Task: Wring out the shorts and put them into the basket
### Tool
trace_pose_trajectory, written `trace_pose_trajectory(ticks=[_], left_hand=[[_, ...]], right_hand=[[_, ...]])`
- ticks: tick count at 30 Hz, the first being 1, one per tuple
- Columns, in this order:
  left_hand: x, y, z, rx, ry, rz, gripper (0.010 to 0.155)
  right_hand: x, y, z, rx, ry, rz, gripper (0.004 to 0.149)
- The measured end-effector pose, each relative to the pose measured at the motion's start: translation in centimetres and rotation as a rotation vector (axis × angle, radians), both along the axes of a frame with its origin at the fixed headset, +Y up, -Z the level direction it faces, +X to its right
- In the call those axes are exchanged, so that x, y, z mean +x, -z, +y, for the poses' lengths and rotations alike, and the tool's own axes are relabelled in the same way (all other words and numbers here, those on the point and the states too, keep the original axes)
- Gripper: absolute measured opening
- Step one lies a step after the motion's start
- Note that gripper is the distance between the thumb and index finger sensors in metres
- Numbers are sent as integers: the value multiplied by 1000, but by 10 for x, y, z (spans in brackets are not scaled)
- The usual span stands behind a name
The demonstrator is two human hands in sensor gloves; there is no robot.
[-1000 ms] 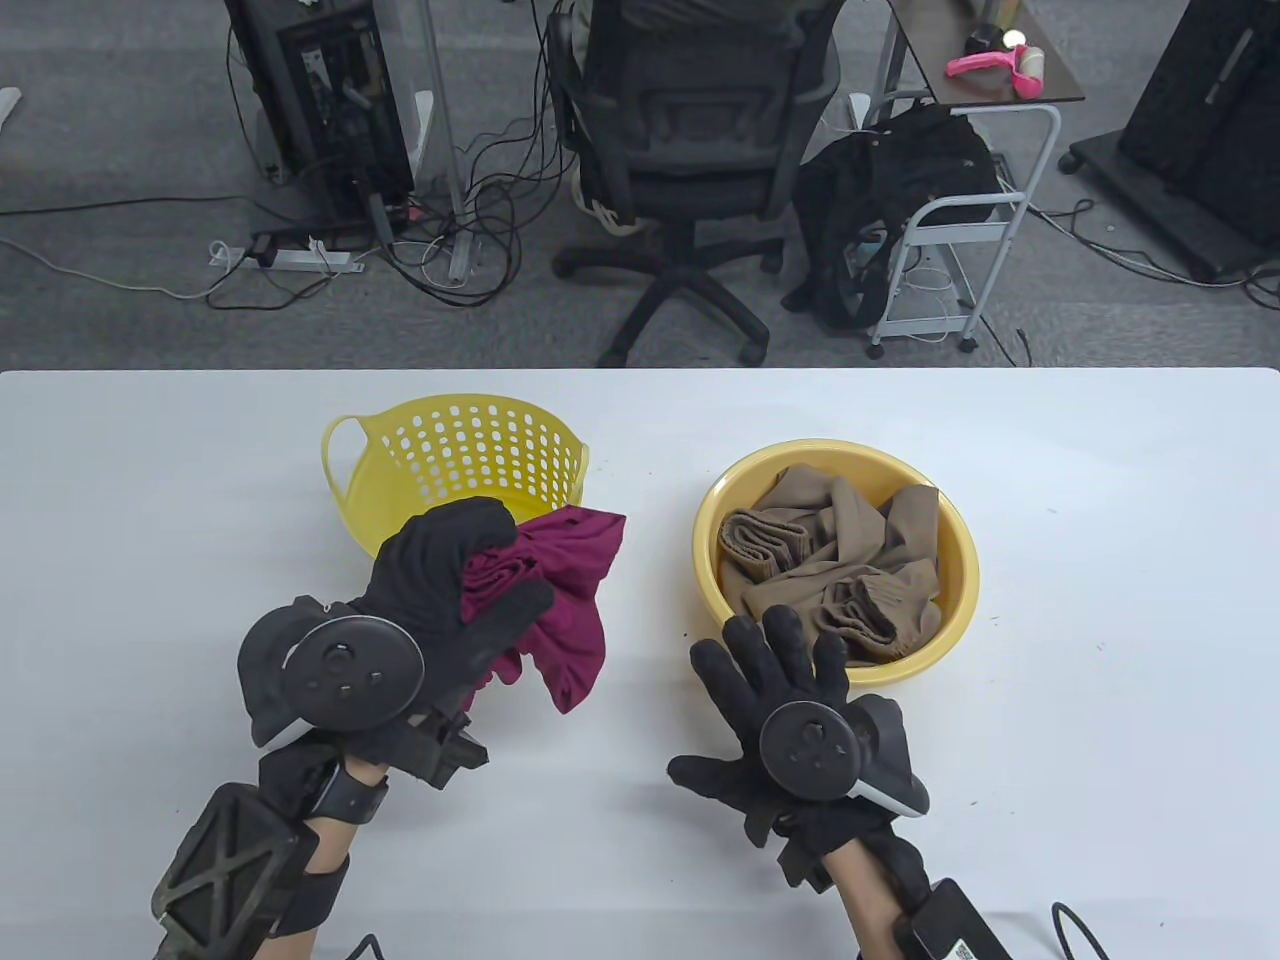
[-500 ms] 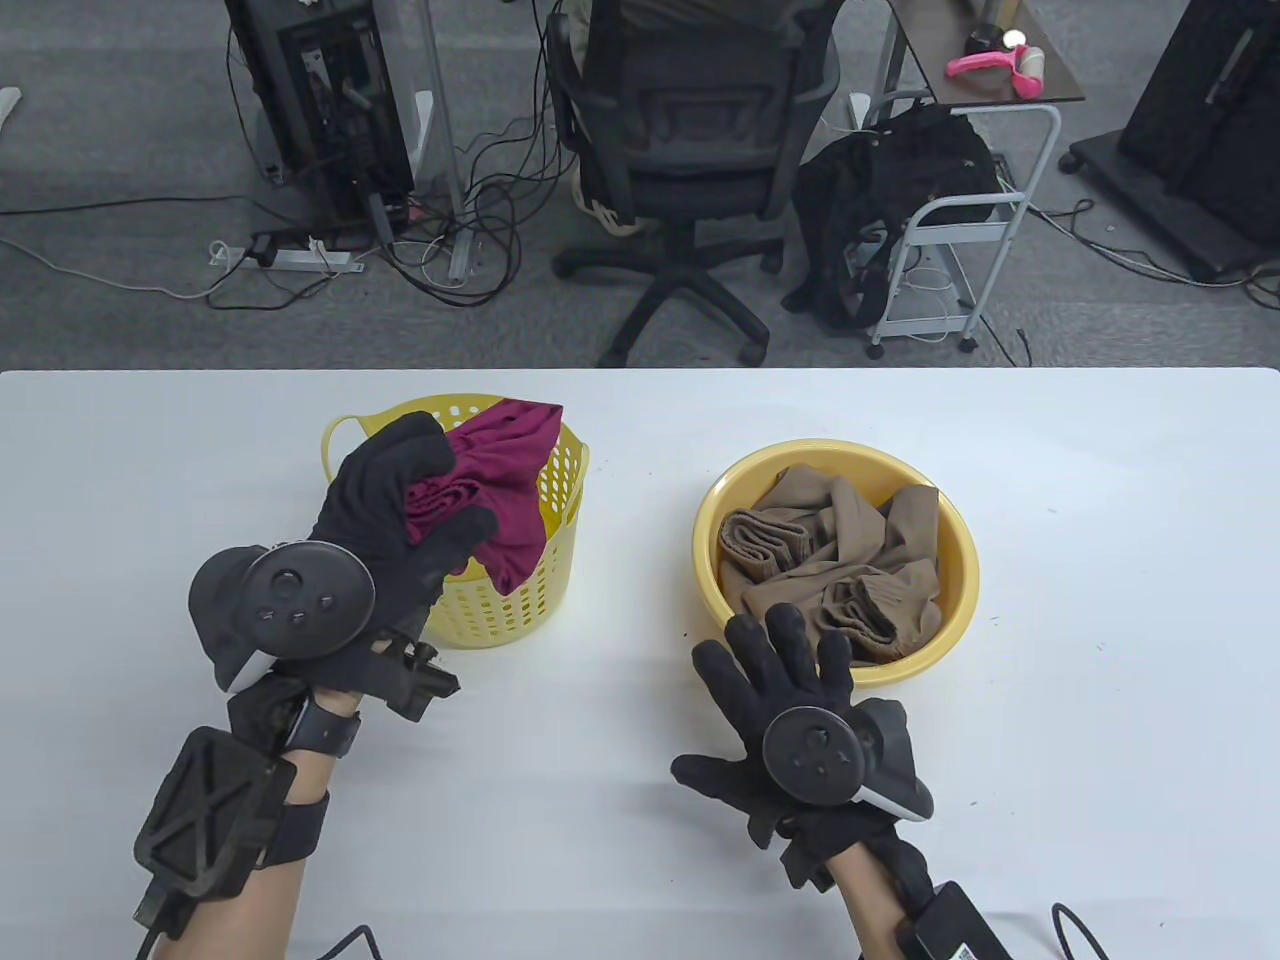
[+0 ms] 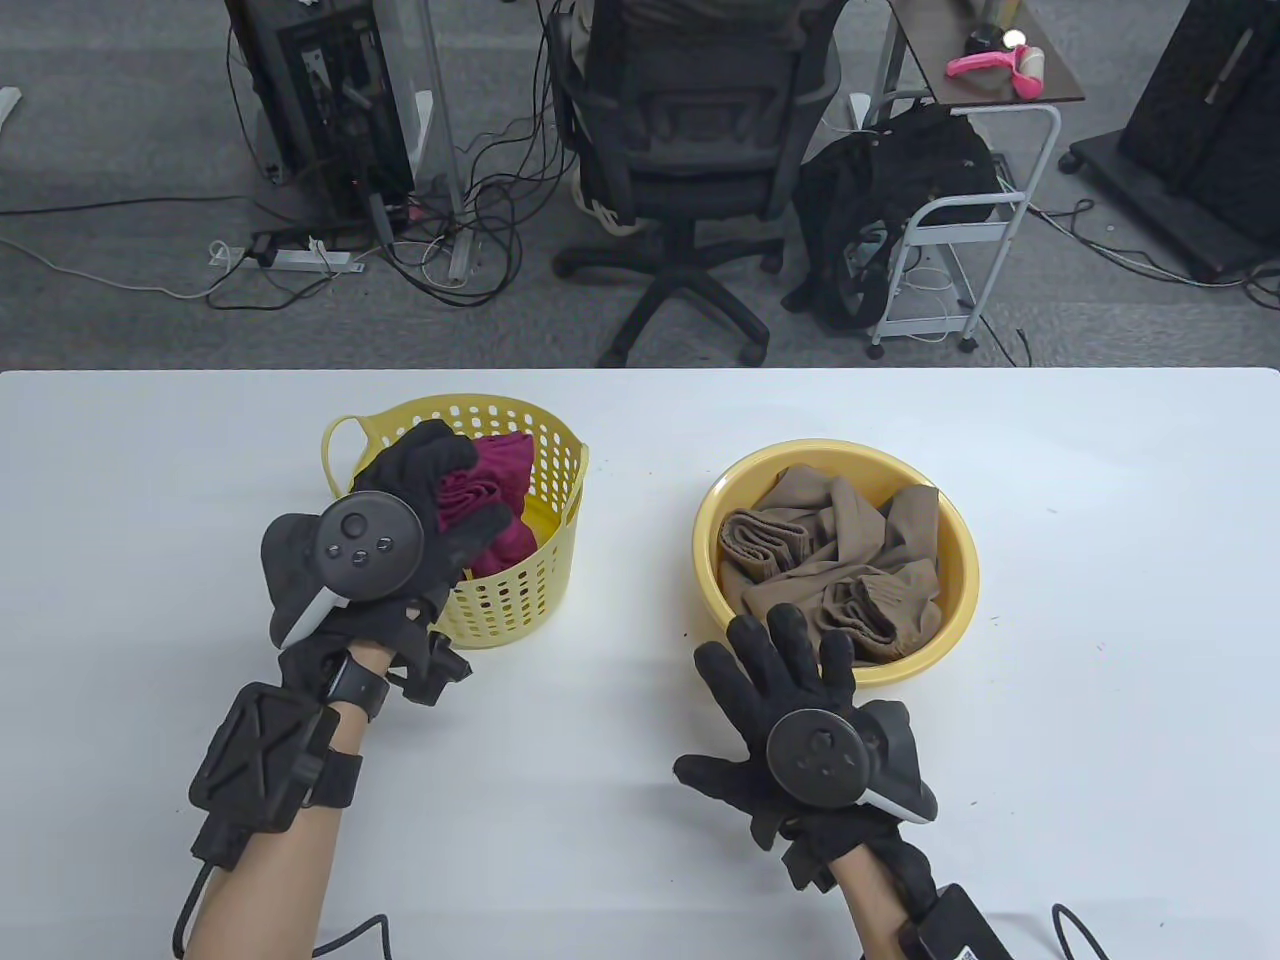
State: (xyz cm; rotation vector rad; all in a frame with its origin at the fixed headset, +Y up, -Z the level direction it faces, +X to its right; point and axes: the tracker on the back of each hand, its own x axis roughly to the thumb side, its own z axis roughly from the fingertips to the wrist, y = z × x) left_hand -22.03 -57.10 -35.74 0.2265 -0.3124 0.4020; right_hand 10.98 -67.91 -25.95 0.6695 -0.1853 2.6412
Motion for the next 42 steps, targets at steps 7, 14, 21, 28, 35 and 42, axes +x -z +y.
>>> trace_pose_trajectory(ticks=[7, 14, 21, 28, 35, 42], left_hand=[[9, -5, -12, 6, 247, -9, 73], [6, -21, -15, 9, 302, -44, 72], [3, -45, -21, 36, 307, -85, 75], [14, -76, -31, 104, 317, -136, 75], [37, -103, -52, 140, 353, -200, 77], [53, -113, -75, 123, 375, -240, 83]], right_hand=[[0, 0, 0, -10, 1, 7, 95], [0, 0, 0, -12, -1, 8, 95], [1, 0, 0, -13, -2, 9, 94], [1, -1, 0, -10, -3, 10, 94], [1, -2, 0, -6, 0, 11, 95], [2, -4, 0, -10, -4, 11, 96]])
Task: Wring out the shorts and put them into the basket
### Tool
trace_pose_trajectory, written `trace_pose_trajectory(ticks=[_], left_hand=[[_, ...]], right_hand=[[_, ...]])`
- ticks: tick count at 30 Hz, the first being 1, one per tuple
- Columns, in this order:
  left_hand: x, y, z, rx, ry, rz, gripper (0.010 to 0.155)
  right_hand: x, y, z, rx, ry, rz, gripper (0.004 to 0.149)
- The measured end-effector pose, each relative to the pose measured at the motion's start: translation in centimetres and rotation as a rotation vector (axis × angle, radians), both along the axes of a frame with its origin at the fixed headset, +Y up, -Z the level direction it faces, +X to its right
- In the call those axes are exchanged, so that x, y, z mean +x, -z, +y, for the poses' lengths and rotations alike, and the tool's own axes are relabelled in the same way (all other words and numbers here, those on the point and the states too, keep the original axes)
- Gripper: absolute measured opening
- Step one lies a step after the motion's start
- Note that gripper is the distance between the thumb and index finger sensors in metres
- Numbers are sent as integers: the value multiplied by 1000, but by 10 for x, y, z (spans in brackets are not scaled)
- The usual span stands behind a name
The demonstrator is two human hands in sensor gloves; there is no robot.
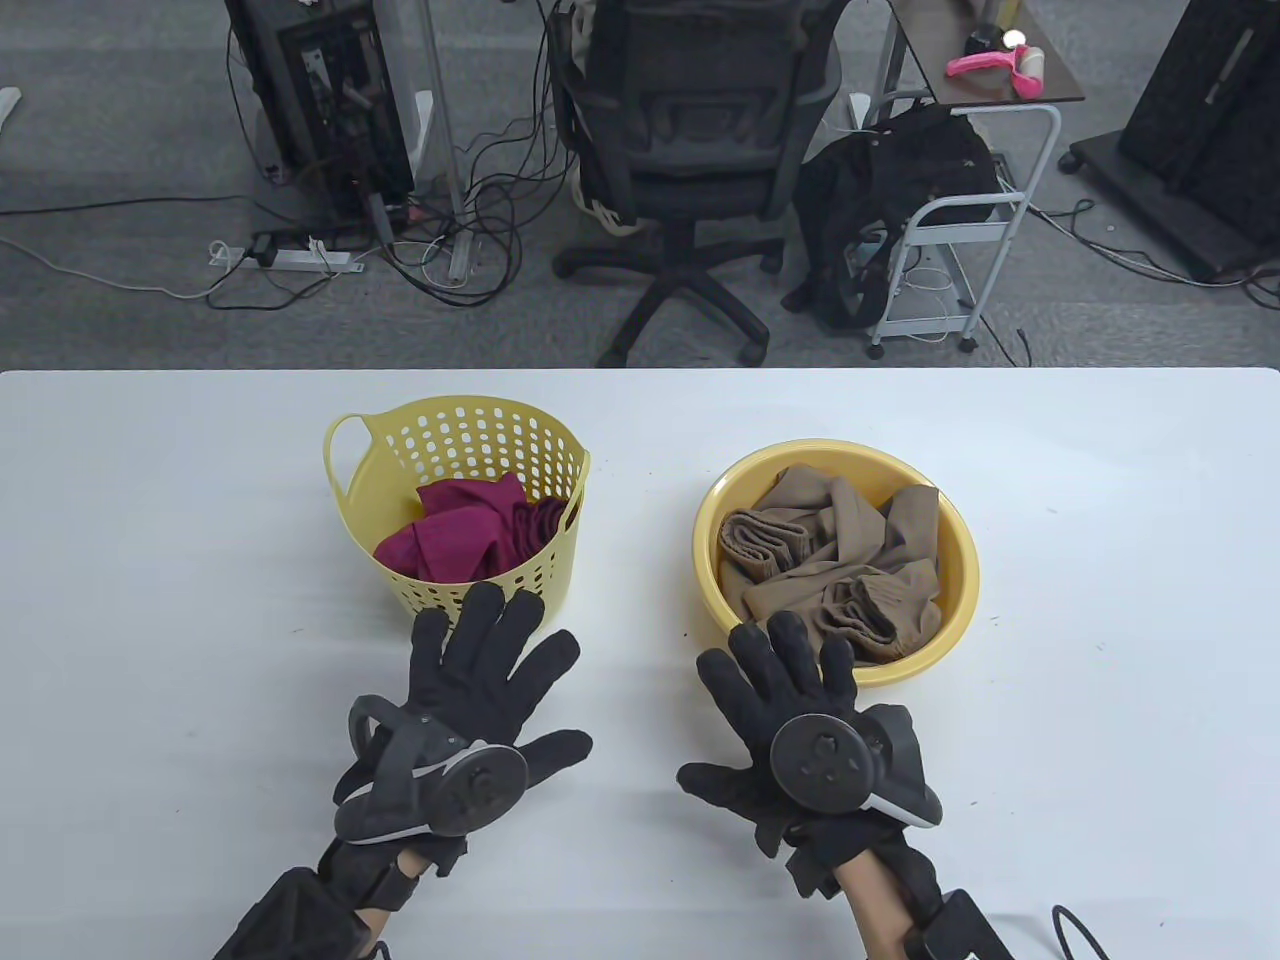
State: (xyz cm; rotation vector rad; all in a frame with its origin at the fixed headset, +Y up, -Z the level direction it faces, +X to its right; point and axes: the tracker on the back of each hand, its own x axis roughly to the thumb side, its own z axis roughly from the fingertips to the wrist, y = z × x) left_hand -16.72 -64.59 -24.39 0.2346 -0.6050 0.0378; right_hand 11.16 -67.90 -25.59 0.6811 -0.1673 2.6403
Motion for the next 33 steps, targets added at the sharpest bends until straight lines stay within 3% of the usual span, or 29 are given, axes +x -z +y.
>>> trace_pose_trajectory(ticks=[13, 33], left_hand=[[1, 3, -43, -134, 120, 9, 92], [-11, 6, -40, -169, 57, 9, 92]], right_hand=[[1, -3, 0, -7, -6, 1, 97], [6, -3, 9, 4, -73, -23, 100]])
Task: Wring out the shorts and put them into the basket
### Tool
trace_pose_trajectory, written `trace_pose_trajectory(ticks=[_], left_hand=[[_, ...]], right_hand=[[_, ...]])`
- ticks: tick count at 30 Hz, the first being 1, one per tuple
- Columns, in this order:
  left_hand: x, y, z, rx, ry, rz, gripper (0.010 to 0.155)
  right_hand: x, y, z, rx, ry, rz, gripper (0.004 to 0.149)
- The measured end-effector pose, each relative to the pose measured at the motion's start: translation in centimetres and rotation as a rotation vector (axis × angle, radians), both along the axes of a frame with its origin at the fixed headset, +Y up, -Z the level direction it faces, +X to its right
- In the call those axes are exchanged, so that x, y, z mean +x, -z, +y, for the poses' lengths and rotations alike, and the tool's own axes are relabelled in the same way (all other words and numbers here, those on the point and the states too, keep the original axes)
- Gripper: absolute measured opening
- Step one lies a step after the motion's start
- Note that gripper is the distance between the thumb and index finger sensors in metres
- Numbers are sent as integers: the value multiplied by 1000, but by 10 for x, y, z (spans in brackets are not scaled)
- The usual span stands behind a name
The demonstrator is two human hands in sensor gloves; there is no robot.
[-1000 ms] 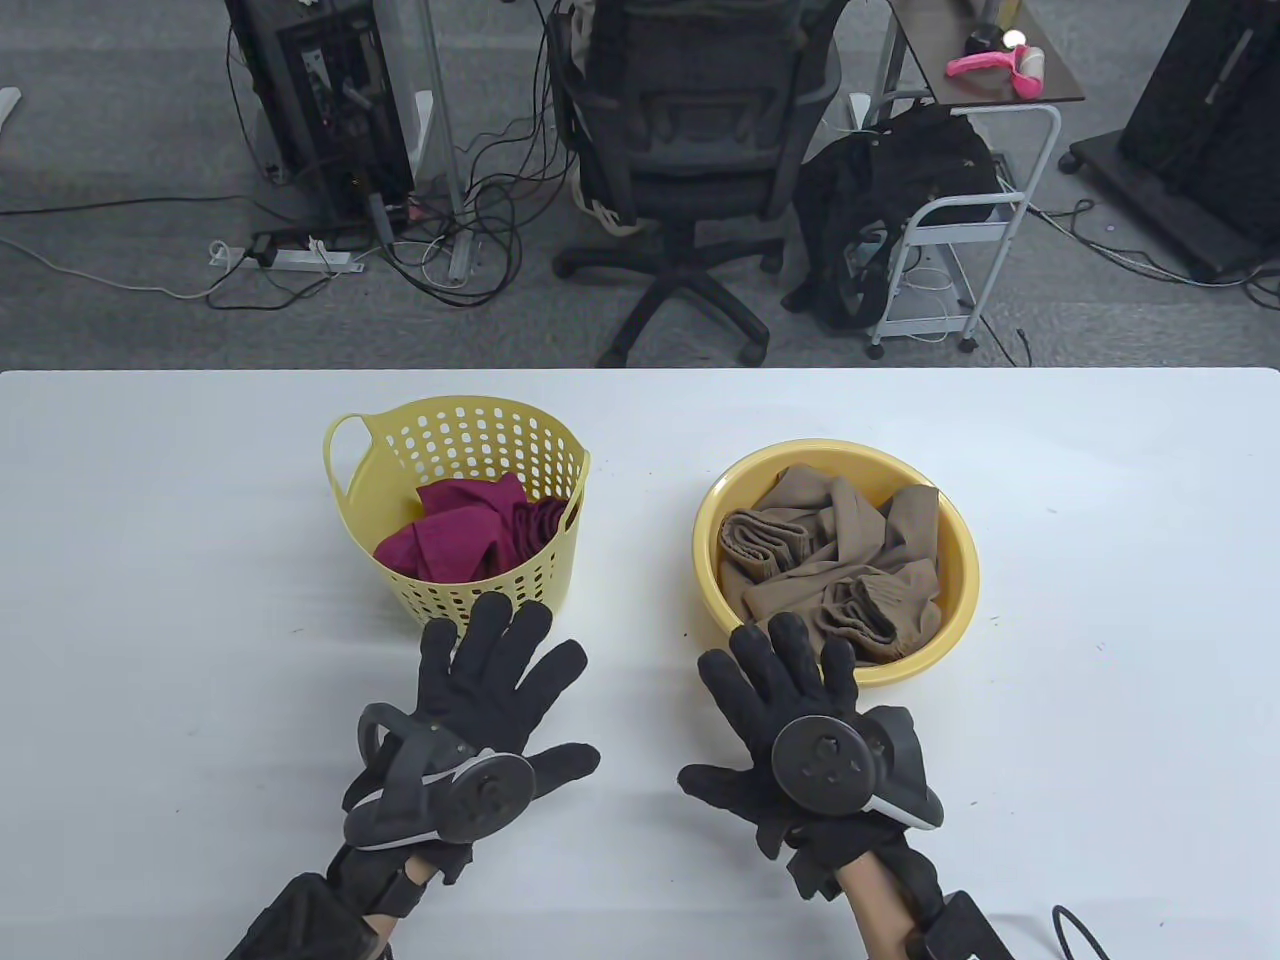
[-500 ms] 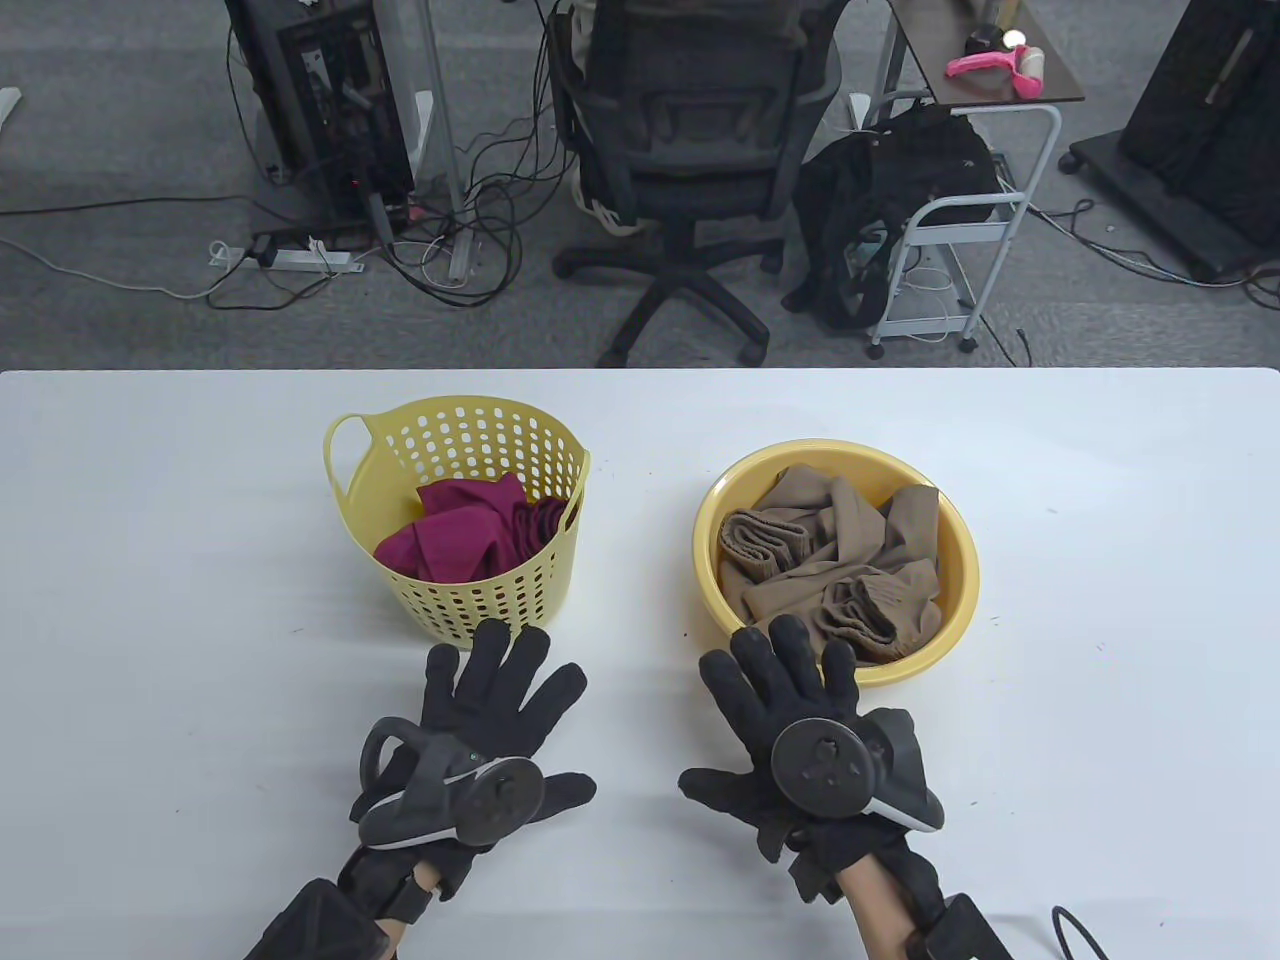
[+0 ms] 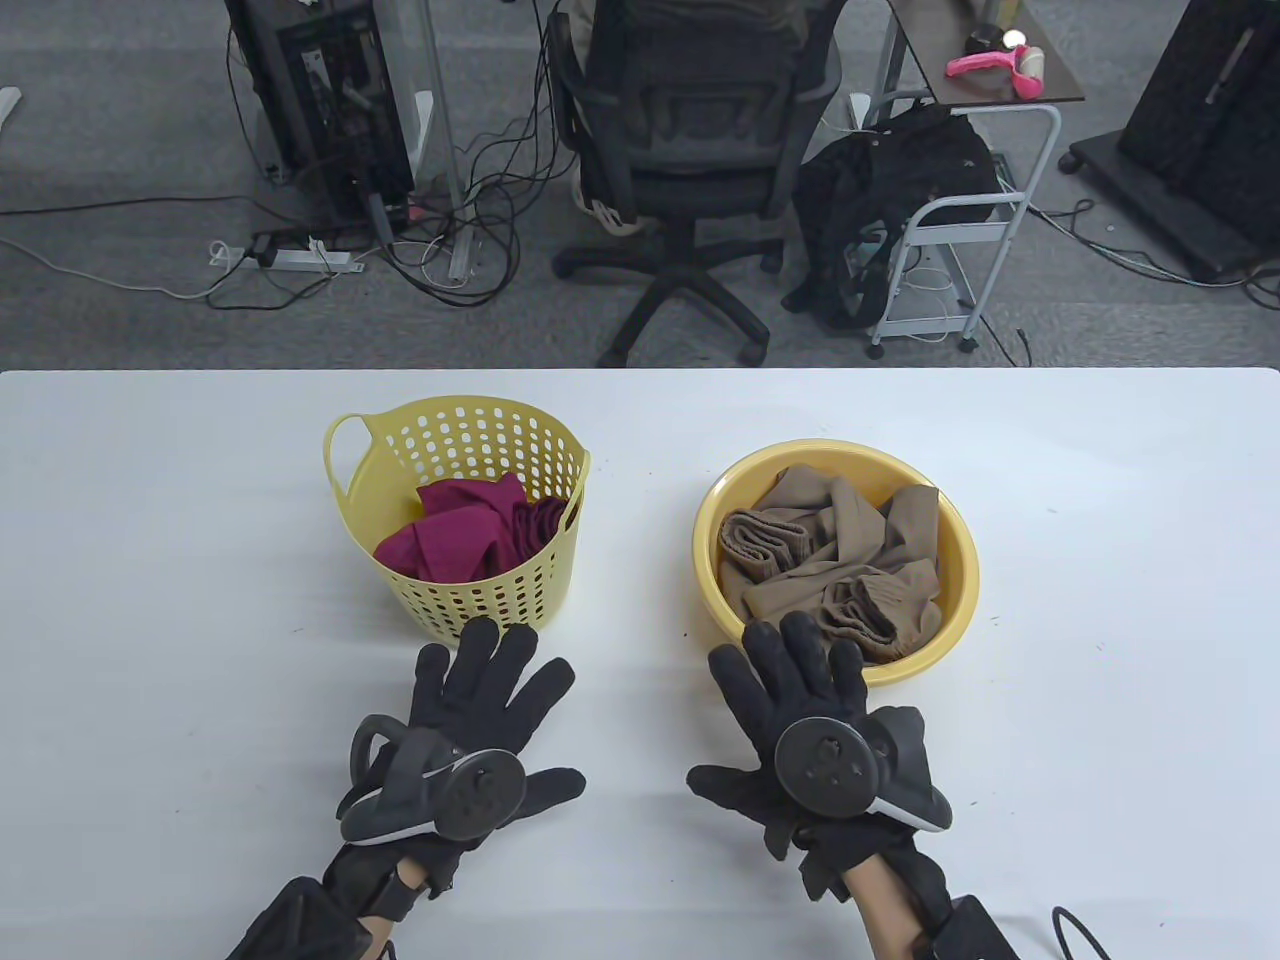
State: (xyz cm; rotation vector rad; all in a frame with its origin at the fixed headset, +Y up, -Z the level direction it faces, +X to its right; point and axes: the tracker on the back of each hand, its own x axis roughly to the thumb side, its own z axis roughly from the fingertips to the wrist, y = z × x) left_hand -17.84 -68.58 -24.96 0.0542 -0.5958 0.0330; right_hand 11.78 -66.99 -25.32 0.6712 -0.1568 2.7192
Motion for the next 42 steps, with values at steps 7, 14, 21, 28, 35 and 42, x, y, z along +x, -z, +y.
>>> trace_pose_trajectory(ticks=[7, 14, 21, 28, 35, 42], left_hand=[[-2, -2, 4, 14, 0, -4, 92], [-4, -2, 4, 12, -6, -3, 92], [-5, -1, 5, 11, -5, -9, 92], [-6, -2, 5, 22, 0, -11, 92], [-4, -4, 5, 27, -4, -36, 91], [-3, -5, 6, 37, -2, -39, 90]], right_hand=[[15, 8, 19, -34, -71, -28, 99], [41, 20, 35, -82, -104, -84, 99], [64, 41, 38, -155, -155, -135, 96], [84, 63, 34, -197, -142, -200, 94], [89, 82, 19, -262, -138, -243, 91], [87, 100, 6, -320, -124, -286, 89]])
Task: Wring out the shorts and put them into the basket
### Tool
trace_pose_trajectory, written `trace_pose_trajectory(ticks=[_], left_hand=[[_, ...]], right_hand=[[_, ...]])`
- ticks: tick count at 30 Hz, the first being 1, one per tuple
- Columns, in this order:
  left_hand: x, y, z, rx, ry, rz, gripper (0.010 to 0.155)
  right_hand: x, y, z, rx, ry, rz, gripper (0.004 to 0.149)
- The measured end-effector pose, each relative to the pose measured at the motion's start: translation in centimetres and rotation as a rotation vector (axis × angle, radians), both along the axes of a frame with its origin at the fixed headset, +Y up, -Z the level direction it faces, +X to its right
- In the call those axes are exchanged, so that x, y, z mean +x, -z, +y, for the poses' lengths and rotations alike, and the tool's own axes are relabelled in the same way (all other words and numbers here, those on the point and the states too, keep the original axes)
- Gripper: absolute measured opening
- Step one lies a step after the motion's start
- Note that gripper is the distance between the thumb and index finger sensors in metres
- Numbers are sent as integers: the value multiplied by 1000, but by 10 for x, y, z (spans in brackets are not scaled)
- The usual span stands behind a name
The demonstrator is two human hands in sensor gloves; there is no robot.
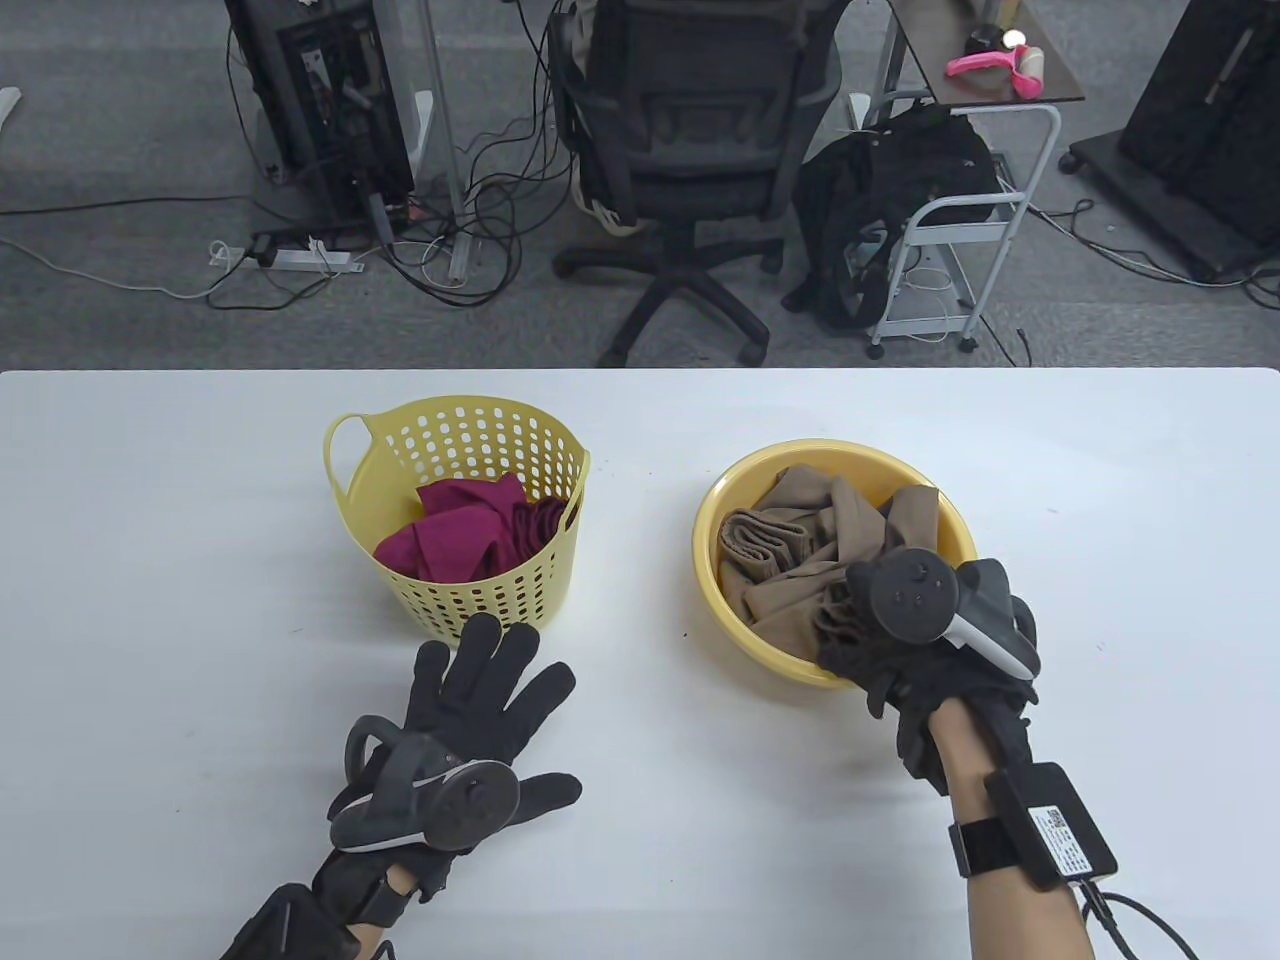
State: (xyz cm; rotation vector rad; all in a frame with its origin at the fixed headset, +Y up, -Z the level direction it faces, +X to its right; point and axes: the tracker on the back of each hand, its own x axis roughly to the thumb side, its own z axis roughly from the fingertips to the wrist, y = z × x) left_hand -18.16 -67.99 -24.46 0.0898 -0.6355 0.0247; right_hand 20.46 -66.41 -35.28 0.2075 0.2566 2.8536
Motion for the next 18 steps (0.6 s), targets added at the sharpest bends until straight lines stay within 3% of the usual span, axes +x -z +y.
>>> trace_pose_trajectory(ticks=[8, 18], left_hand=[[1, -1, 0, 2, -1, -1, 91], [1, 0, -1, -11, -4, -3, 90]], right_hand=[[-2, 15, -9, -38, -32, -27, 88], [-1, 22, -15, -40, -66, -40, 73]])
